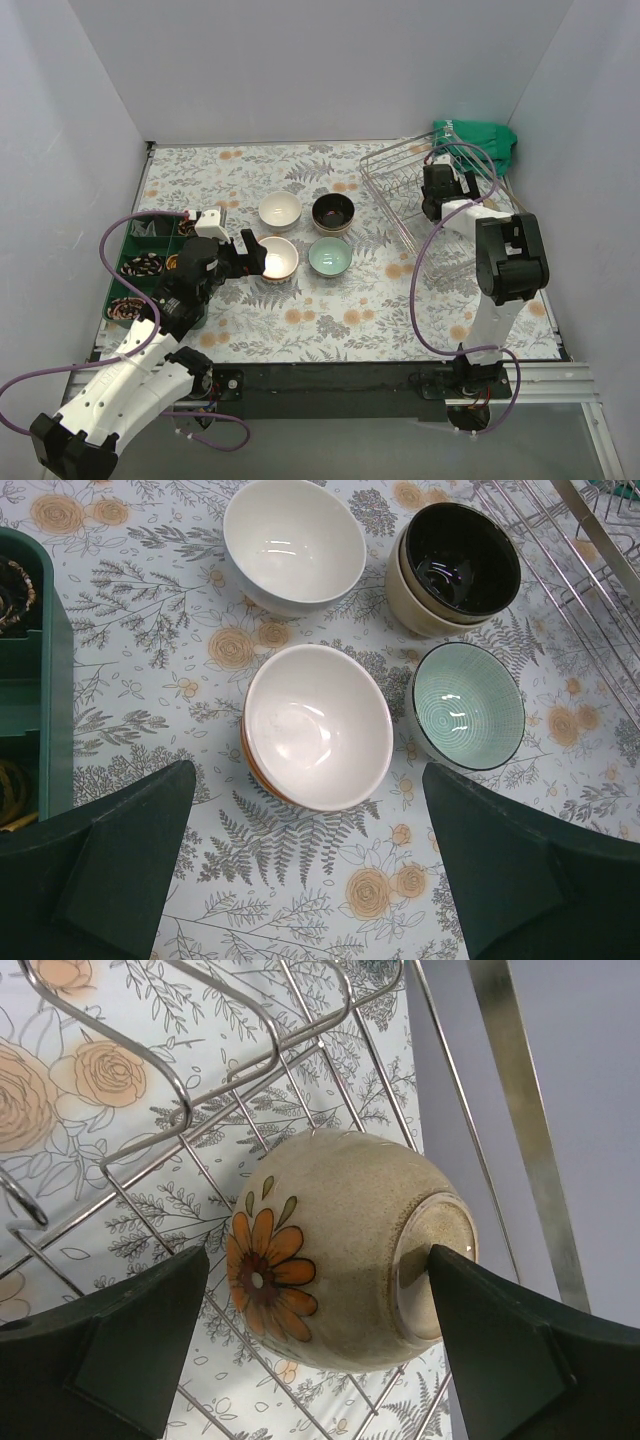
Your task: Unload the bowls from the dish rack
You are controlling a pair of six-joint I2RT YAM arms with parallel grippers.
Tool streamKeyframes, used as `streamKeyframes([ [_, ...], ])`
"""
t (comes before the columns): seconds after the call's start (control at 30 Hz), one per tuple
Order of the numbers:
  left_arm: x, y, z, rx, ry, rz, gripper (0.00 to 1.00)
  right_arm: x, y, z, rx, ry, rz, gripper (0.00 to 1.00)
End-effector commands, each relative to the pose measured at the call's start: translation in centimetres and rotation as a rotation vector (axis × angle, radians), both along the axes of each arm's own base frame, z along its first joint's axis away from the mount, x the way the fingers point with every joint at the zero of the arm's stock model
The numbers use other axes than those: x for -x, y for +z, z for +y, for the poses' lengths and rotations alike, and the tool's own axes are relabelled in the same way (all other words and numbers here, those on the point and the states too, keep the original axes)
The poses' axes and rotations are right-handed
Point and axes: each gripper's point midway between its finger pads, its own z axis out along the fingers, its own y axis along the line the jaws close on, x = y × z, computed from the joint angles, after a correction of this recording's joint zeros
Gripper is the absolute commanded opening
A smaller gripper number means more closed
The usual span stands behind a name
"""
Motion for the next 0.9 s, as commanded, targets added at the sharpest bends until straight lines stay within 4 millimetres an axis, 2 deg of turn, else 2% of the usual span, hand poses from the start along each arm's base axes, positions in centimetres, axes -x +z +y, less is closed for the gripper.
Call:
streamKeyframes([
  [0.0,-0.1,0.0,0.1,-0.013,0.001,-0.013,0.98,-0.5,-1.0,0.4,-0.004,0.007,0.035,0.99],
  [0.37,-0.1,-0.1,0.1,-0.013,-0.001,-0.013,0.98,1.1,-3.8,-1.0,0.084,-0.055,0.134,0.99],
  [0.63,-0.1,-0.3,0.1,-0.014,-0.003,-0.008,0.98,3.3,-6.3,-1.4,0.091,-0.088,0.256,0.98],
  [0.73,0.0,-0.1,0.1,-0.015,-0.006,-0.013,0.98,3.9,-6.5,-1.8,0.113,-0.109,0.279,0.99],
  [0.87,0.0,-0.2,0.1,-0.014,-0.006,-0.011,0.98,4.7,-5.8,-2.7,0.171,-0.166,0.281,0.98],
])
